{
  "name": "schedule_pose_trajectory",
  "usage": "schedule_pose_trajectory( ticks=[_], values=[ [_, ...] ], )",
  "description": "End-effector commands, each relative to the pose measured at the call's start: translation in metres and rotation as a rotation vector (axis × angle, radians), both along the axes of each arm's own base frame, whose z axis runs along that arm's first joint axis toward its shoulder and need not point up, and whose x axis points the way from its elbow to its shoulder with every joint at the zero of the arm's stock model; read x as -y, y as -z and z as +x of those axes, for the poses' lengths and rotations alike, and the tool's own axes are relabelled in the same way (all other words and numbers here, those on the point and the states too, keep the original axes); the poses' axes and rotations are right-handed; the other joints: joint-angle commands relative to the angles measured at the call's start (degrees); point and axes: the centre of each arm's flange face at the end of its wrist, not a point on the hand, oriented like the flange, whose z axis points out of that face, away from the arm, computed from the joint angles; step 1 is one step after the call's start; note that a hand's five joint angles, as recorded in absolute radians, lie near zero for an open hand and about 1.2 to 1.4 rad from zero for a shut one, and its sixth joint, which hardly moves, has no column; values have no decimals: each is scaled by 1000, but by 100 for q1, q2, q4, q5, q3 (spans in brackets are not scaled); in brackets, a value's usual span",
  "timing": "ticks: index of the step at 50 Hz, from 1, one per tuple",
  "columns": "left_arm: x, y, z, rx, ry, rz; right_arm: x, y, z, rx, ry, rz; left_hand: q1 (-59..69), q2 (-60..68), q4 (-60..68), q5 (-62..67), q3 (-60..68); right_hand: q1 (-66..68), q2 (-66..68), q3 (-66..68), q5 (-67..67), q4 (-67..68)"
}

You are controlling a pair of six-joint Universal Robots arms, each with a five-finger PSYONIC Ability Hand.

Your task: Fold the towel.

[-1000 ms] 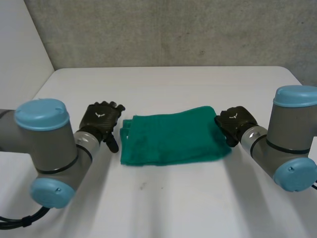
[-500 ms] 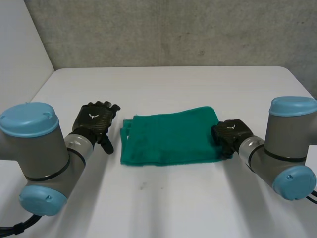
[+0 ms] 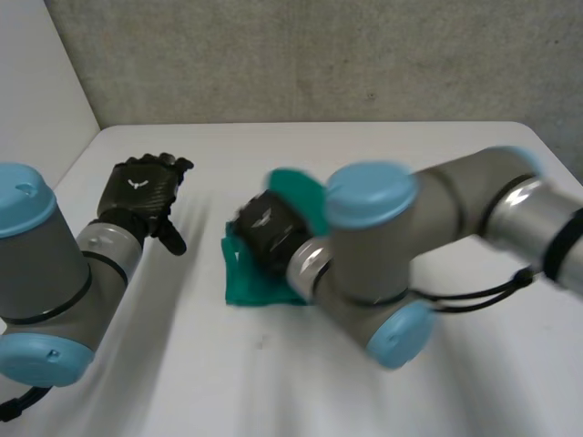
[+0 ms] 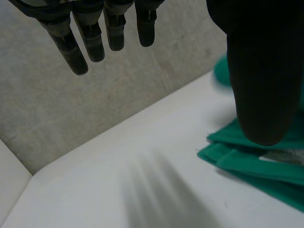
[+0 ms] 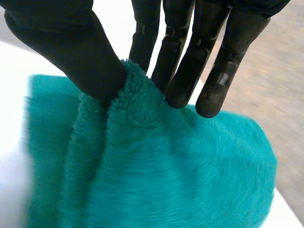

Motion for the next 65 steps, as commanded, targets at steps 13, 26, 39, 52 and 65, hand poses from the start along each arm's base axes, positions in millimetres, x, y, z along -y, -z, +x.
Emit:
schedule_pose_trajectory(
  ticks=[13,26,39,52,65],
  values=[
    [1,0,-59,-143,138,35,67,-23,-50,246,313,192,-16,-45,-51,-164,-98,-4521,-5732,-5774,-5644,-5810],
    [2,75,-59,-3,28,273,79,43,-50,78,342,417,153,124,117,5,71,-4521,-5732,-5774,-5644,-5810],
    [-5,37,-47,48,6,217,87,-7,-53,142,344,362,-116,-145,-152,-265,-198,-4521,-5732,-5774,-5644,-5810],
    [-4,-127,-12,-225,24,-114,103,-164,-150,520,681,-31,1,-28,-34,-147,-81,-4521,-5732,-5774,-5644,-5810],
    [-9,-164,28,-341,-57,-114,100,-179,-179,506,749,-34,-16,-44,-51,-164,-97,-4521,-5732,-5774,-5644,-5810]
  ],
)
